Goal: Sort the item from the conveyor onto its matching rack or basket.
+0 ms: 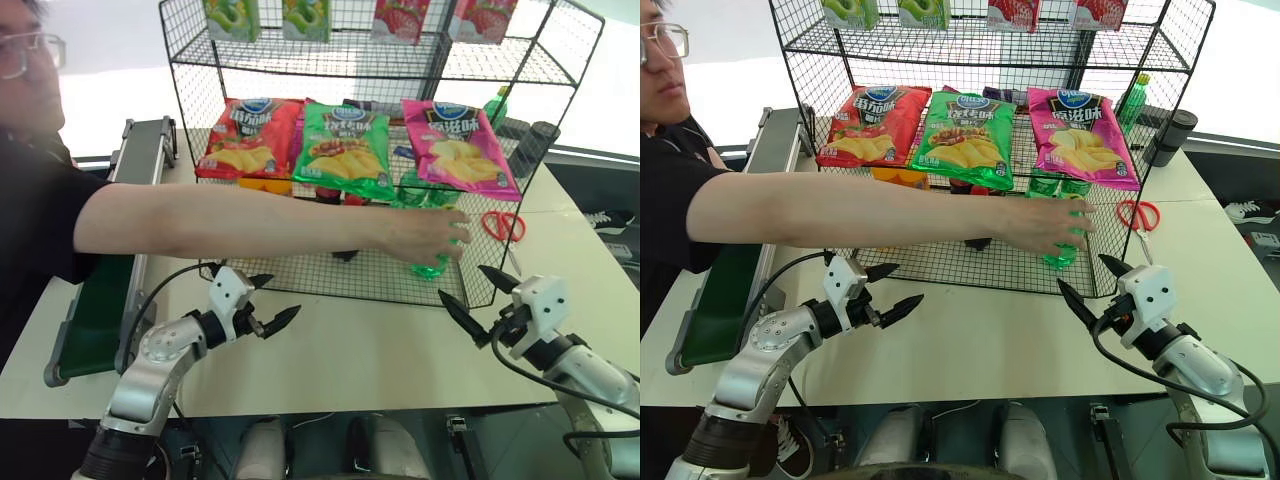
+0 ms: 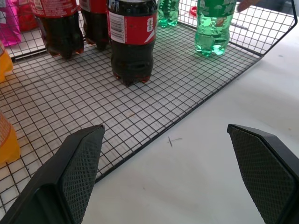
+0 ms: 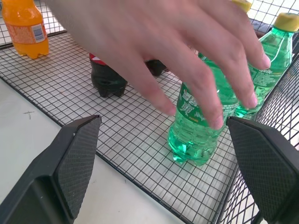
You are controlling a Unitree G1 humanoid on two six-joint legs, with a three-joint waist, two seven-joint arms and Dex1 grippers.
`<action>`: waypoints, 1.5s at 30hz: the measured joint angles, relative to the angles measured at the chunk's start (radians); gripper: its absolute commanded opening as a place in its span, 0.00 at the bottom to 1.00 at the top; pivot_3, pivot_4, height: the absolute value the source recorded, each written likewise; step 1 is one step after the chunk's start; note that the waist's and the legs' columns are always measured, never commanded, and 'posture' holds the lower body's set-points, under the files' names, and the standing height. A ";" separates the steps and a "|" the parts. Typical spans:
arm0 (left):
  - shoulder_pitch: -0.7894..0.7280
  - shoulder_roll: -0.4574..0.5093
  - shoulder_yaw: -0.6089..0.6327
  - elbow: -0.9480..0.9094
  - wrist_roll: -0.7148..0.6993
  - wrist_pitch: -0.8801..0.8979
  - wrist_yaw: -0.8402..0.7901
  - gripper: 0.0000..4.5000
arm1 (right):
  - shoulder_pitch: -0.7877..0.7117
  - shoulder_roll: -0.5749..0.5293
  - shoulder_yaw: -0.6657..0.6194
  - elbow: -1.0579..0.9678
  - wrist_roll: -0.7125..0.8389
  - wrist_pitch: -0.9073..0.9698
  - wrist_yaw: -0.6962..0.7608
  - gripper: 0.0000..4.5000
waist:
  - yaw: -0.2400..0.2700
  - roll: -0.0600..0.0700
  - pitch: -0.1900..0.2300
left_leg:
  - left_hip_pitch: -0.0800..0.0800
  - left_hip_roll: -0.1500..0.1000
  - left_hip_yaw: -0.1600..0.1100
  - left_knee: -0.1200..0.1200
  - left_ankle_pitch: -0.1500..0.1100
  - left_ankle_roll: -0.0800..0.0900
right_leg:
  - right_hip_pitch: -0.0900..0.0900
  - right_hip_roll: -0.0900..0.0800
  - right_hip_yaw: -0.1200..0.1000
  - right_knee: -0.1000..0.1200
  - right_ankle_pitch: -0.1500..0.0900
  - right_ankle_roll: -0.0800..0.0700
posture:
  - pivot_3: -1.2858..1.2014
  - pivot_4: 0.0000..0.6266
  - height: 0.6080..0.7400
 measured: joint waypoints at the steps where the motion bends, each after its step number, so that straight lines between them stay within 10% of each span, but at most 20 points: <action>1: 0.000 0.000 0.000 0.000 0.000 0.000 0.000 1.00 | 0.000 0.000 0.002 -0.005 -0.001 0.002 -0.004 0.99 | 0.000 0.000 0.000 | 0.000 0.000 0.000 0.000 0.000 0.000 | 0.000 0.000 0.000 0.000 0.000 0.000 | 0.52 0.24 0.96; 33: 0.048 -0.024 -0.025 -0.039 0.013 0.002 0.032 1.00 | -0.102 0.000 0.047 0.063 -0.015 -0.026 0.010 0.99 | -0.002 0.000 0.000 | 0.000 0.000 0.000 0.000 0.000 0.000 | 0.000 0.000 0.000 0.000 0.000 0.000 | 0.52 0.24 0.96; 45: 0.192 -0.026 0.358 -0.157 -0.081 0.032 0.217 1.00 | -0.329 0.004 0.202 0.238 -0.041 -0.058 0.117 0.99 | -0.002 0.000 0.000 | 0.000 0.001 0.000 0.000 0.000 0.000 | 0.000 0.000 0.000 0.000 0.000 0.000 | 0.52 0.24 0.96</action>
